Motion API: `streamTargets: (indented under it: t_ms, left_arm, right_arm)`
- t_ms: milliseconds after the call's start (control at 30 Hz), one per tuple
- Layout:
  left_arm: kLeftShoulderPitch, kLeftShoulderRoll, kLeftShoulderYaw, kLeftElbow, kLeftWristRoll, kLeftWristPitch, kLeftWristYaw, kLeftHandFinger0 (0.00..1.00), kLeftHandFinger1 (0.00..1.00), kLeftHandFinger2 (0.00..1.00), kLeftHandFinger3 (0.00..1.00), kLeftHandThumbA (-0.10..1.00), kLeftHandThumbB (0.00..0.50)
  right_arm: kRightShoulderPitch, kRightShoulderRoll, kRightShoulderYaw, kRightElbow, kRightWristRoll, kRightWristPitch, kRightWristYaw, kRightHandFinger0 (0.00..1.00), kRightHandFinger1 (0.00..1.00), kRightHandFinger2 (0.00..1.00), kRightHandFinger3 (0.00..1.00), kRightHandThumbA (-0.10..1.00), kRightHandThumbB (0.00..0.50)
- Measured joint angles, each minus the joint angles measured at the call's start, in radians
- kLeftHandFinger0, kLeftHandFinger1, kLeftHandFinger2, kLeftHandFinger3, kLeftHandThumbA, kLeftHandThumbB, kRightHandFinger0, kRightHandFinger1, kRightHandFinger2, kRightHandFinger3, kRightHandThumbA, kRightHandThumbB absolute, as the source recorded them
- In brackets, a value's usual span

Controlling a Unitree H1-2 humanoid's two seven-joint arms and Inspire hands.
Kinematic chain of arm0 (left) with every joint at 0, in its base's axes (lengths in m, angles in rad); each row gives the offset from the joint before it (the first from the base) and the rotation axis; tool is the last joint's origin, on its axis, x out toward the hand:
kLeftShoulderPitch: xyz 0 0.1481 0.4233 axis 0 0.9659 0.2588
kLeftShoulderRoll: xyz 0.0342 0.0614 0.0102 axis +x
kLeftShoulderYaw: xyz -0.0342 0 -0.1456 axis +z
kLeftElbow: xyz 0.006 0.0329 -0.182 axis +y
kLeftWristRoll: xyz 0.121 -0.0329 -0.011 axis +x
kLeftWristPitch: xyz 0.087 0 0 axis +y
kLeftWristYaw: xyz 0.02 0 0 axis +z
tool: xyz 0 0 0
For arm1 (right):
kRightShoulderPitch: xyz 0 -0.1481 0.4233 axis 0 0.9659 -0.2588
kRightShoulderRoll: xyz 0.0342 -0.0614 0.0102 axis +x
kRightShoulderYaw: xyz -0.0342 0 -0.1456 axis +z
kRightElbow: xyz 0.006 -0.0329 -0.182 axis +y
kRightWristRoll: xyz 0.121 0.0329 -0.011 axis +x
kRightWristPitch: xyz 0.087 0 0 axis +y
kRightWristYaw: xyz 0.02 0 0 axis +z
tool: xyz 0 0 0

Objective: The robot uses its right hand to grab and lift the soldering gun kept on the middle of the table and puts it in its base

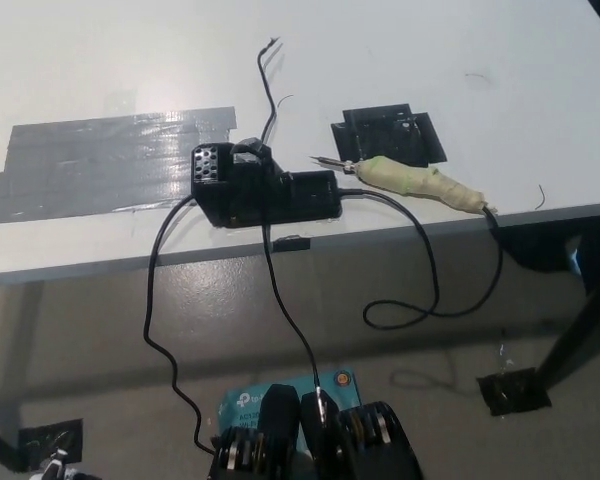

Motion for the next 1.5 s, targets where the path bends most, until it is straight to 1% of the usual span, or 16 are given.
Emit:
streamTargets:
  t_ms: [33,67,100,167,200,233,267,300,533,600,767,800,933,1167,1367,1500]
  left_arm:
    - [0.001,0.001,-0.002,0.0,0.001,0.0,0.0,0.0,0.05,0.34,0.44,1.0,0.5]
    - [0.002,0.002,-0.005,0.0,0.002,0.0,-0.001,0.0,0.05,0.34,0.44,1.0,0.5]
    - [0.002,0.002,-0.007,0.0,0.003,0.0,-0.002,0.0,0.04,0.33,0.44,1.0,0.5]
    - [0.001,0.005,-0.012,0.001,0.004,0.0,-0.006,0.0,0.01,0.33,0.44,1.0,0.5]
    - [0.001,0.008,-0.018,0.003,0.005,0.0,-0.008,0.0,0.0,0.32,0.44,1.0,0.5]
    - [0.001,0.01,-0.023,0.004,0.008,-0.001,-0.01,0.0,0.0,0.32,0.44,1.0,0.5]
    - [-0.001,0.013,-0.027,0.004,0.011,-0.001,-0.013,0.0,0.02,0.33,0.4,1.0,0.5]
    - [-0.001,0.015,-0.031,0.004,0.013,-0.001,-0.016,0.0,0.03,0.31,0.38,1.0,0.5]
    - [-0.003,0.03,-0.05,0.007,0.027,-0.01,-0.032,0.0,0.0,0.28,0.4,1.0,0.5]
    - [-0.005,0.031,-0.053,0.007,0.032,-0.01,-0.036,0.0,0.03,0.3,0.39,1.0,0.5]
    - [-0.003,0.031,-0.067,0.0,0.047,-0.01,-0.038,0.0,0.0,0.29,0.36,1.0,0.5]
    - [-0.003,0.031,-0.069,0.0,0.049,-0.01,-0.038,0.0,0.02,0.3,0.39,1.0,0.5]
    - [-0.003,0.031,-0.076,-0.009,0.058,-0.009,-0.038,0.0,0.01,0.3,0.39,1.0,0.5]
    - [-0.004,0.031,-0.082,-0.02,0.066,-0.006,-0.038,0.0,0.0,0.32,0.4,1.0,0.5]
    - [-0.004,0.031,-0.085,-0.028,0.078,0.004,-0.038,0.0,0.0,0.31,0.38,1.0,0.5]
    - [-0.004,0.031,-0.087,-0.03,0.082,0.006,-0.039,0.0,0.0,0.27,0.37,1.0,0.5]
  right_arm:
    - [-0.043,-0.002,0.003,-0.016,-0.007,0.009,0.003,1.0,1.0,1.0,1.0,0.3,0.268]
    - [-0.095,-0.001,0.009,-0.026,-0.018,0.021,0.005,1.0,1.0,1.0,1.0,0.29,0.266]
    - [-0.146,0.004,0.018,-0.035,-0.03,0.036,0.007,1.0,1.0,1.0,1.0,0.19,0.257]
    - [-0.236,0.021,0.034,-0.037,-0.053,0.046,0.005,1.0,1.0,1.0,1.0,0.29,0.2]
    - [-0.283,0.034,0.045,-0.031,-0.069,0.047,0.002,1.0,1.0,1.0,1.0,0.29,0.196]
    - [-0.335,0.052,0.059,-0.014,-0.087,0.046,-0.002,1.0,1.0,1.0,1.0,0.29,0.197]
    - [-0.377,0.068,0.071,0.001,-0.106,0.047,-0.009,1.0,1.0,1.0,1.0,0.36,0.242]
    - [-0.419,0.083,0.091,0.022,-0.125,0.046,-0.014,1.0,1.0,1.0,1.0,0.37,0.255]
    - [-0.61,0.142,0.26,0.173,-0.253,0.111,0.023,1.0,1.0,1.0,1.0,0.4,0.26]
    - [-0.637,0.152,0.31,0.214,-0.281,0.141,0.047,1.0,1.0,1.0,1.0,0.42,0.3]
    - [-0.68,0.163,0.415,0.346,-0.336,0.182,0.096,1.0,1.0,1.0,1.0,0.39,0.298]
    - [-0.681,0.164,0.428,0.361,-0.345,0.188,0.103,1.0,1.0,1.0,1.0,0.38,0.306]
    - [-0.703,0.167,0.48,0.444,-0.38,0.212,0.133,1.0,1.0,1.0,1.0,0.42,0.293]
    - [-0.757,0.171,0.505,0.533,-0.413,0.235,0.169,1.0,1.0,1.0,1.0,0.35,0.26]
    - [-0.763,0.213,0.508,0.537,-0.418,0.253,0.192,1.0,1.0,1.0,1.0,0.33,0.263]
    - [-0.763,0.245,0.508,0.537,-0.421,0.258,0.202,1.0,1.0,1.0,1.0,0.36,0.252]
